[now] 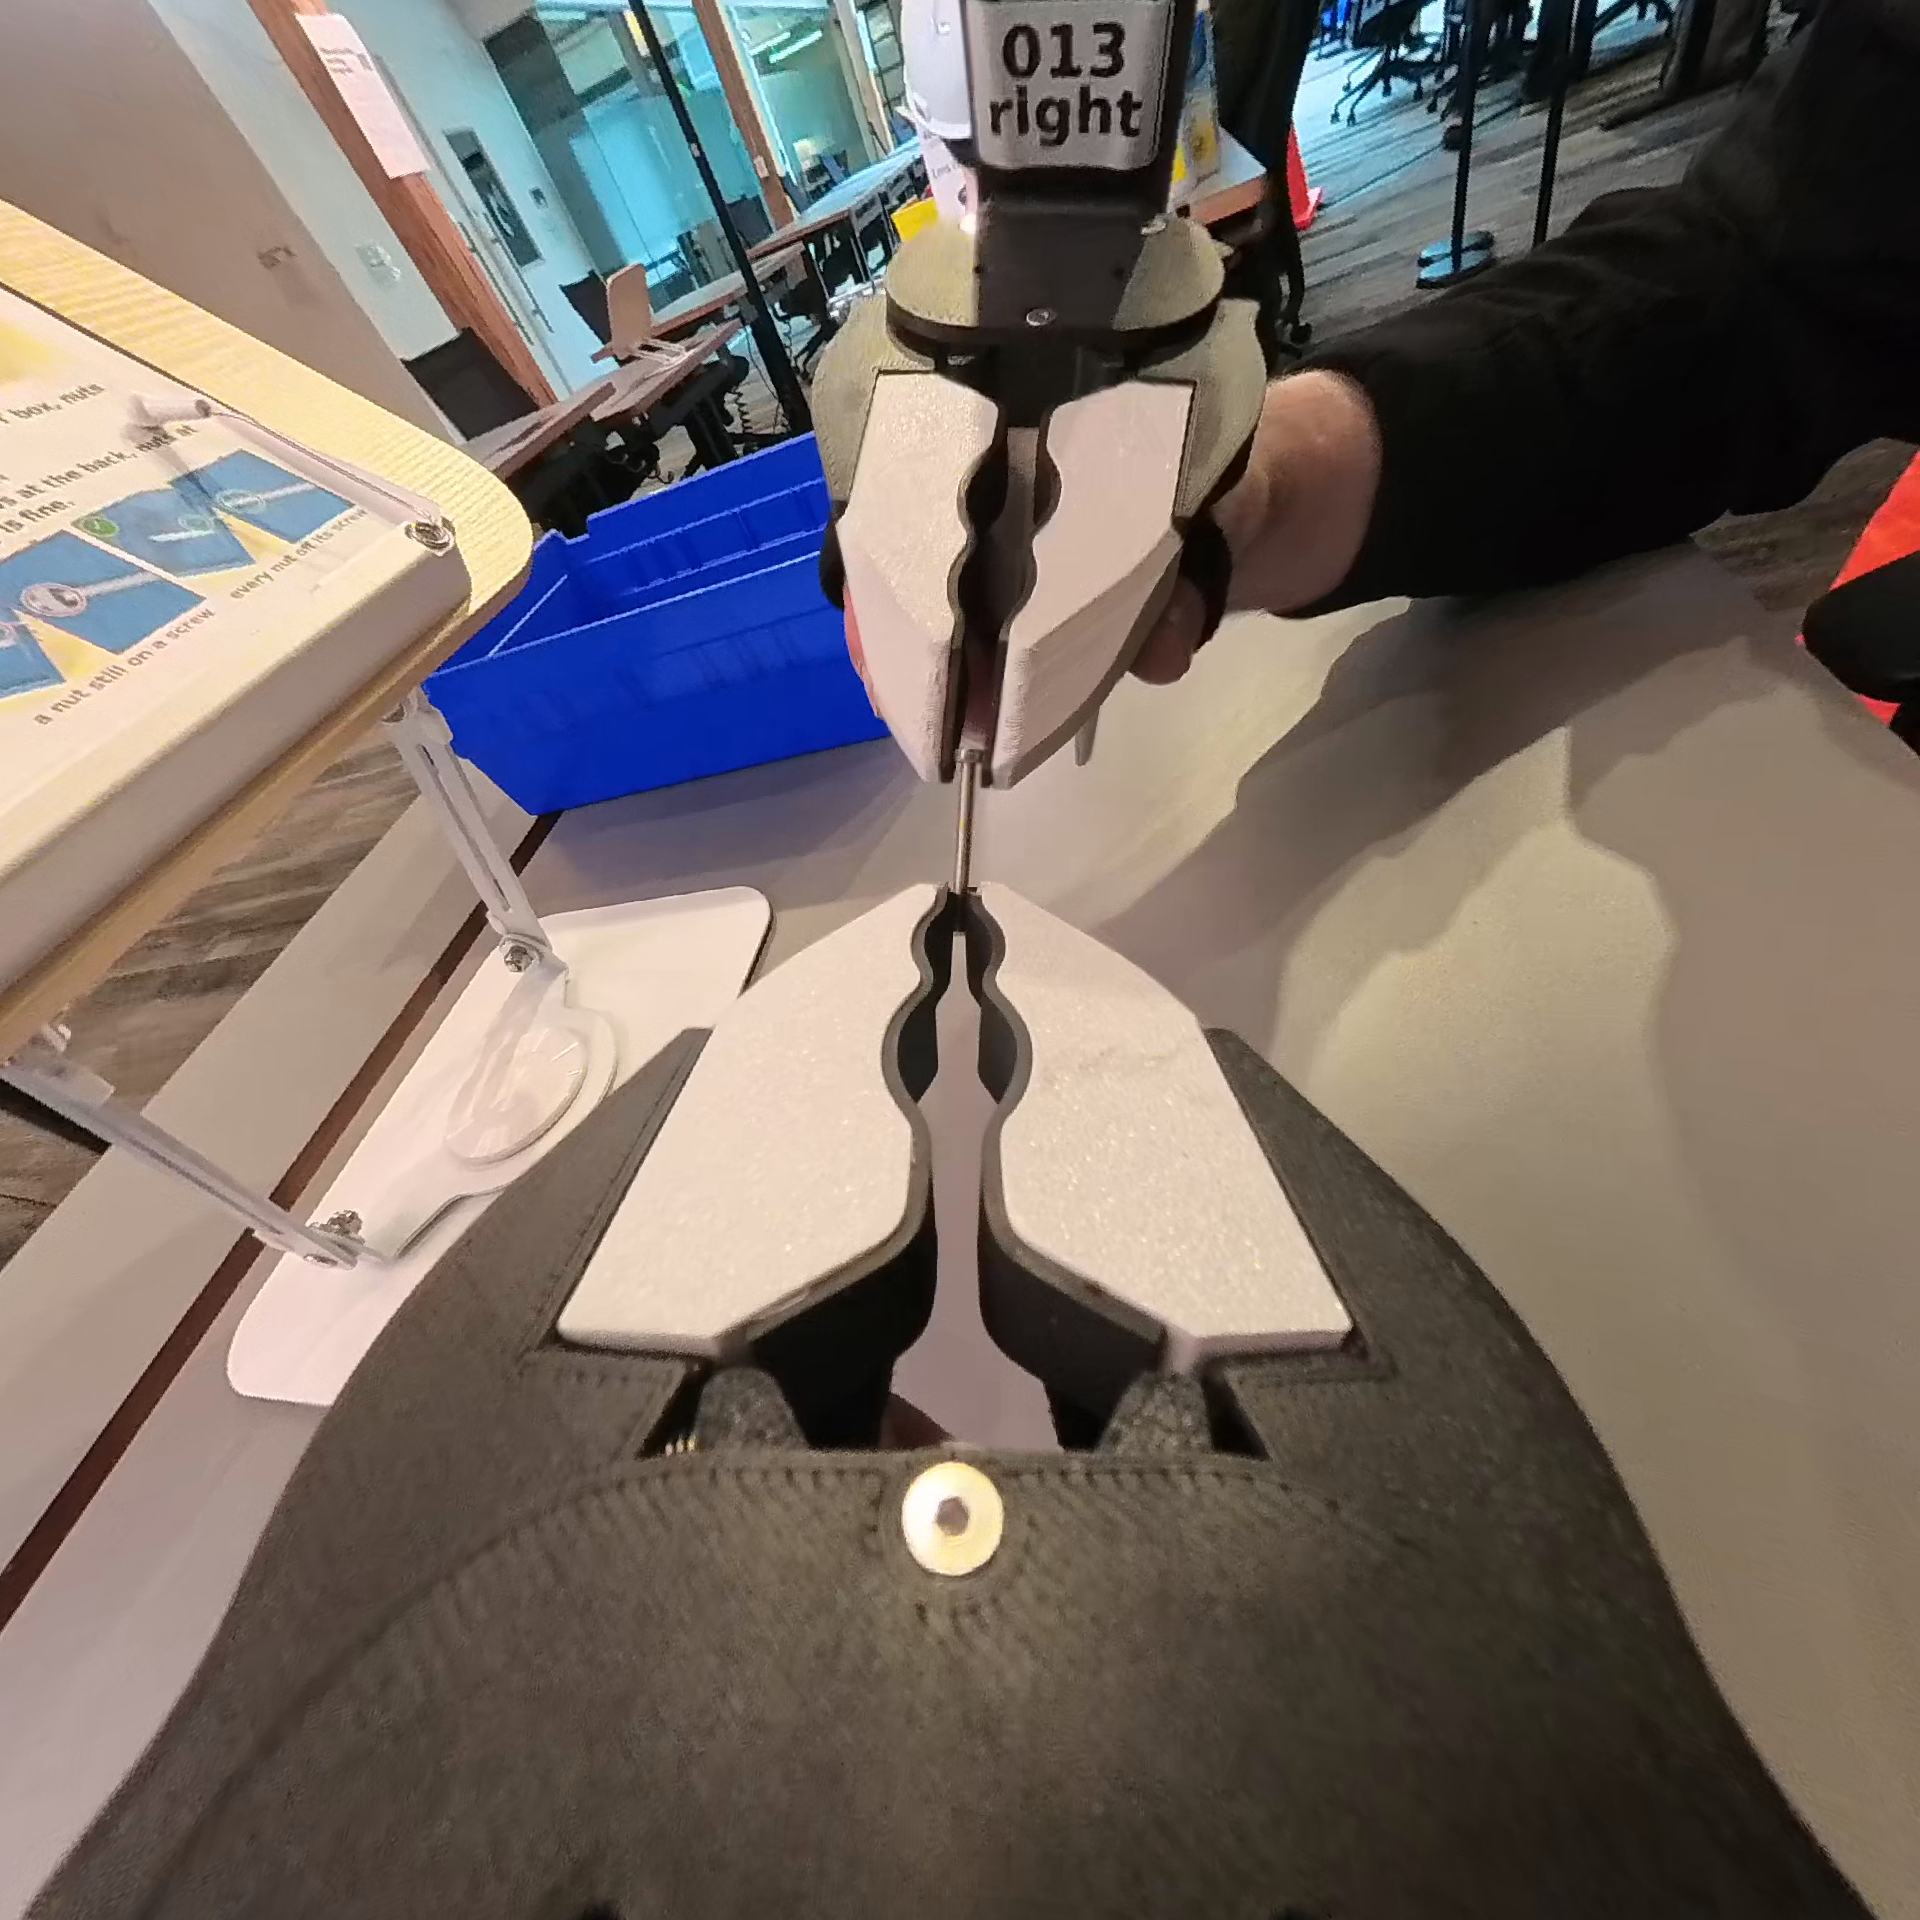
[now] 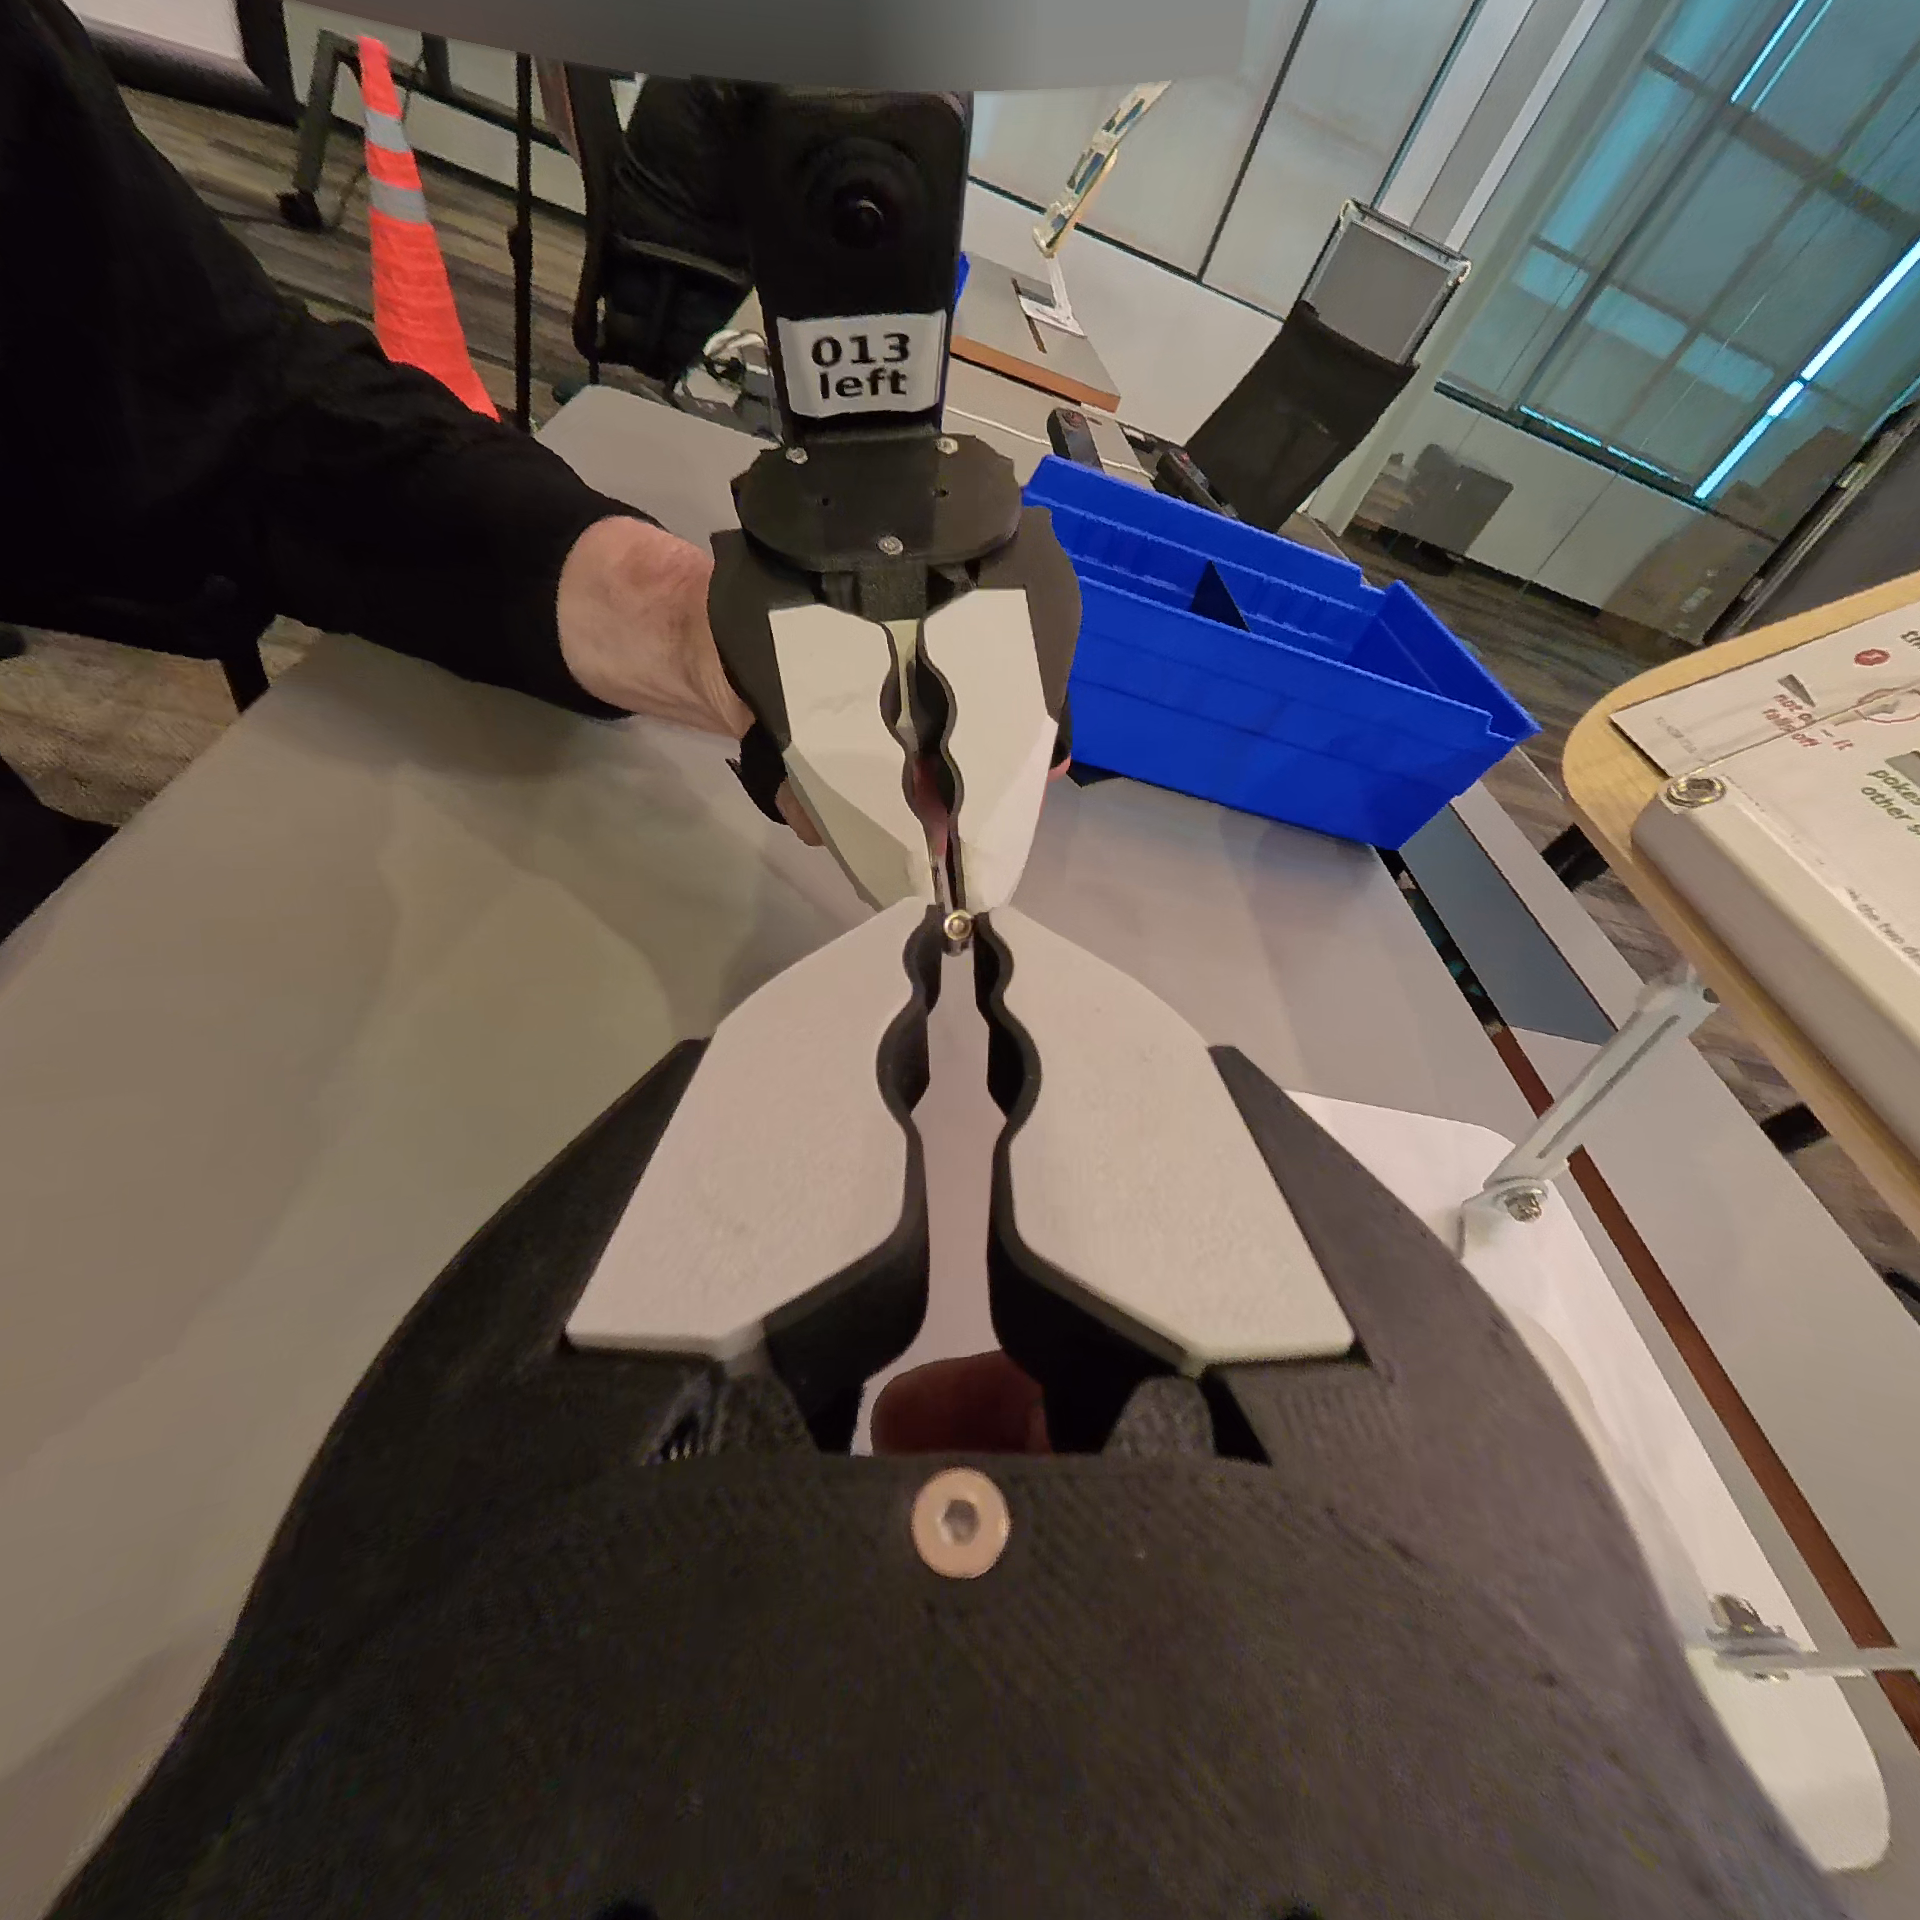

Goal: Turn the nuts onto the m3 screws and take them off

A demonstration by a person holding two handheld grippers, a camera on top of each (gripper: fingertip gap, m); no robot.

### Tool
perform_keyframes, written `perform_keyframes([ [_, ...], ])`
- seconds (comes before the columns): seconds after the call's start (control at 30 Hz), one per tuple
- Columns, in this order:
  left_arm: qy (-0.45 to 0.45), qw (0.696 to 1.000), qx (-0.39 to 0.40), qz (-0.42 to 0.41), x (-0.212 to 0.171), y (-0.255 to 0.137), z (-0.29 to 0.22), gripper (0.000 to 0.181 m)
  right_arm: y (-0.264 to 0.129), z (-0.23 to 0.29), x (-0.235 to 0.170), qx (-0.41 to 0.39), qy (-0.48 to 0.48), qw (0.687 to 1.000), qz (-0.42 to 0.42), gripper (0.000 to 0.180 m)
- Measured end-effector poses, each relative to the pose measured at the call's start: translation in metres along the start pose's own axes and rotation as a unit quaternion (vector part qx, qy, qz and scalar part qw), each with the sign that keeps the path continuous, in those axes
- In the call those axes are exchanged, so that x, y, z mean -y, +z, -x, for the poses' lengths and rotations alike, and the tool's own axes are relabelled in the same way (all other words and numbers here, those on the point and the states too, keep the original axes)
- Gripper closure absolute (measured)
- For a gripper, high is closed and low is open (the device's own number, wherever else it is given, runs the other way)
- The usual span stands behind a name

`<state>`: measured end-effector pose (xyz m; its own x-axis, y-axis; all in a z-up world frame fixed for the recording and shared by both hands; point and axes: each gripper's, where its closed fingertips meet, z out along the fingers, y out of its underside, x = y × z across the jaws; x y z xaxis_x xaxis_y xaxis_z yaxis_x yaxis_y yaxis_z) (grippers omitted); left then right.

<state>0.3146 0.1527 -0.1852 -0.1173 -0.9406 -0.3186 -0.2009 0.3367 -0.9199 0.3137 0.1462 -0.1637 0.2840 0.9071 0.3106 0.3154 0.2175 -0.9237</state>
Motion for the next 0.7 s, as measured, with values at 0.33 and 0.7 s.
perform_keyframes([
  [0.33,0.006,1.000,0.018,0.015,-0.003,0.001,0.004,0.179,0.001,-0.004,-0.003,-0.029,-0.024,0.999,0.026,0.174],
  [0.7,0.061,0.994,0.074,0.053,-0.006,0.002,0.014,0.179,0.001,-0.013,-0.008,-0.054,0.009,0.998,0.033,0.174],
])
